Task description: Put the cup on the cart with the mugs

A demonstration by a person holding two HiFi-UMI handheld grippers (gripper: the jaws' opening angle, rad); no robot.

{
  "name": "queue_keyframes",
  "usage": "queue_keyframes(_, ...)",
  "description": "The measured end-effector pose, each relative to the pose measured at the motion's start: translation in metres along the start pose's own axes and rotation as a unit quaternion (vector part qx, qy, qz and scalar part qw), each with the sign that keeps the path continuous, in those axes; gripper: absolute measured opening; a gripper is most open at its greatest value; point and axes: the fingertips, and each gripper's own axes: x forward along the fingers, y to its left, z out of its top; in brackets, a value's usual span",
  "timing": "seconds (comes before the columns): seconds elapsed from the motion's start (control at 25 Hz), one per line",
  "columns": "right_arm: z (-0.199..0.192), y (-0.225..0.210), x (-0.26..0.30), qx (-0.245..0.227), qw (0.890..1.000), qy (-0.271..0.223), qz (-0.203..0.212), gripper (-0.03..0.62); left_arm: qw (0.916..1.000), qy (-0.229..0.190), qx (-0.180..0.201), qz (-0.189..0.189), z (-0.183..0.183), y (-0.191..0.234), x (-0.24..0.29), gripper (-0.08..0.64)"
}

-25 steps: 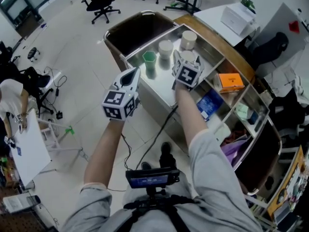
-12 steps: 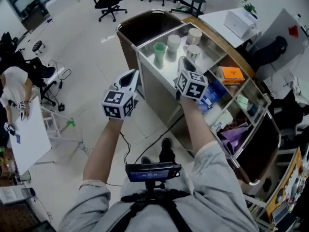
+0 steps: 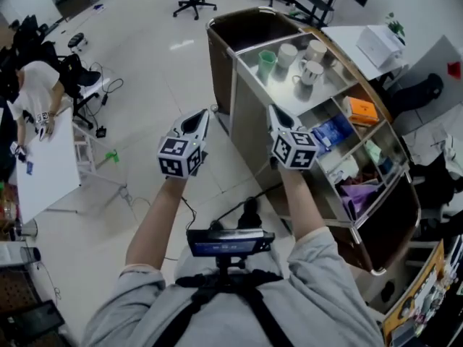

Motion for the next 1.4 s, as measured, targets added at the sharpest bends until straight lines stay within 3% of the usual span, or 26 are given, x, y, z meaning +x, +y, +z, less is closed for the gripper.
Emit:
queue_keyframes(0.2,-0.040,0.035,-0.012,-0.009,0.999,0.030,0.043,0.011,0.9992,0.015,0.009,0.035,-0.027,0.014,-0.043,0.002)
queue_keyframes(0.56,-0.072,0.072,-0.028,-0.020,0.996,0.054,0.073,0.000,0.9965,0.031,0.003,0.078,-0.064,0.031,-0.100,0.002)
queue_keyframes(0.92,-0.088,0.073,-0.036,-0.071,0.993,0.076,0.057,0.001,0.9948,0.040,-0.005,0.094,-0.085,0.042,-0.123,0.002)
queue_keyframes(1.4,-0.089,0.064,-0.039,-0.074,0.993,0.078,0.038,0.001,0.9947,0.048,-0.012,0.090,-0.099,0.043,-0.127,0.002)
